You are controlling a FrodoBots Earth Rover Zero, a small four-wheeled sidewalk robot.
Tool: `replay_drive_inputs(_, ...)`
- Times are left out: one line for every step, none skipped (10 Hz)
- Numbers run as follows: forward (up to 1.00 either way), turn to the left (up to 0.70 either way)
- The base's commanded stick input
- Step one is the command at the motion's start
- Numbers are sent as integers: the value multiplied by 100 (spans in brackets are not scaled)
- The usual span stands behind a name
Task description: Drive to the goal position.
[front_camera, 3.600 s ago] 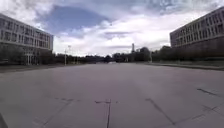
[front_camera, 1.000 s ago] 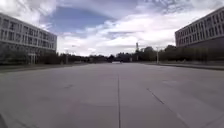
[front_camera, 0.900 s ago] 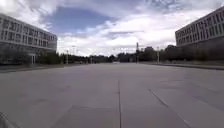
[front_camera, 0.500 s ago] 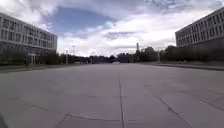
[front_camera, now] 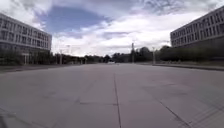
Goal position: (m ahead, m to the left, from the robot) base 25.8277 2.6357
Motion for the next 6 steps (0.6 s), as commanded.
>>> replay_drive_inputs(70, 0)
replay_drive_inputs(70, 0)
replay_drive_inputs(70, 0)
replay_drive_inputs(70, 0)
replay_drive_inputs(70, 0)
replay_drive_inputs(70, 0)
